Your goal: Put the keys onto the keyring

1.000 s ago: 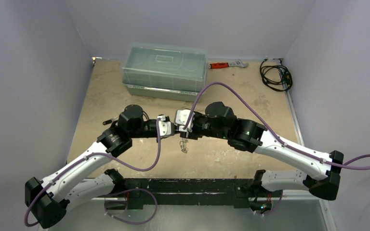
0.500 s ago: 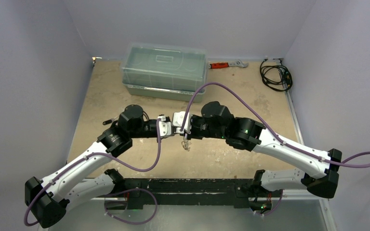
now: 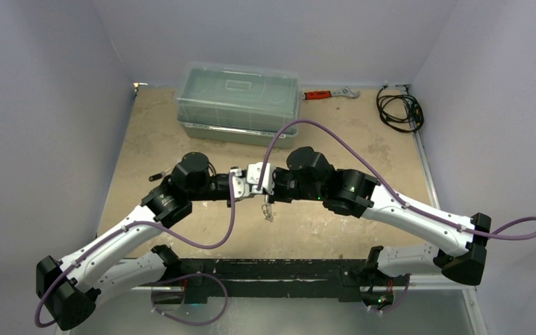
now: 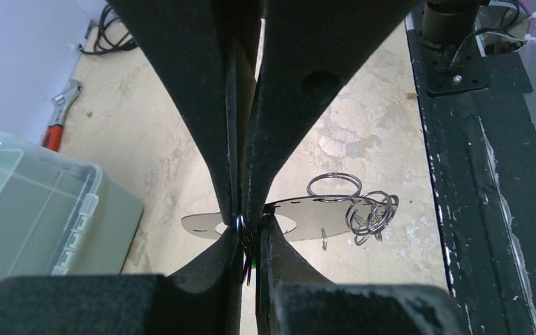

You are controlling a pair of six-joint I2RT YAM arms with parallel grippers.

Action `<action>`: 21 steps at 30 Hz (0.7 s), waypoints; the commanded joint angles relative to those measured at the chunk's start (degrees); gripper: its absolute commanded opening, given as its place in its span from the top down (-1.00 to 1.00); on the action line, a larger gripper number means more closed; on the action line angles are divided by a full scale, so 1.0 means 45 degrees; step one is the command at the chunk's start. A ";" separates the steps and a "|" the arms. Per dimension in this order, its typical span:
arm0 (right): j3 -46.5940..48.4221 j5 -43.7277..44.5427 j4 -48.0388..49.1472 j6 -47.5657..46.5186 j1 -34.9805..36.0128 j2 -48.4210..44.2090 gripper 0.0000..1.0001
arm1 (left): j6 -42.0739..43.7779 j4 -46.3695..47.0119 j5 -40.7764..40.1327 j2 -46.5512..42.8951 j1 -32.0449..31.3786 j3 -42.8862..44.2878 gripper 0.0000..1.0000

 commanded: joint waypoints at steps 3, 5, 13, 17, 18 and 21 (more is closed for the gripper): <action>-0.0356 0.0469 0.1113 -0.0258 0.0004 -0.1336 1.00 | 0.0144 0.1720 0.0080 -0.0815 -0.0098 0.0114 0.91; -0.0690 0.0395 0.1709 -0.0233 -0.0025 -0.1810 1.00 | 0.0056 0.2092 0.0179 -0.0920 -0.0092 0.0008 0.78; -0.1607 -0.0190 0.3614 0.0083 -0.0361 -0.3122 1.00 | -0.0510 0.3110 0.0877 -0.0751 -0.0097 -0.0190 0.66; -0.1857 -0.0448 0.4104 0.0295 -0.0387 -0.3345 1.00 | -0.0629 0.3220 0.1131 -0.0580 -0.0098 -0.0142 0.66; -0.1920 -0.0505 0.4249 0.0335 -0.0378 -0.3402 1.00 | -0.0626 0.3220 0.1155 -0.0559 -0.0109 -0.0150 0.69; -0.2114 -0.0544 0.4651 0.0452 -0.0387 -0.3538 1.00 | -0.0624 0.3217 0.1173 -0.0538 -0.0094 -0.0102 0.99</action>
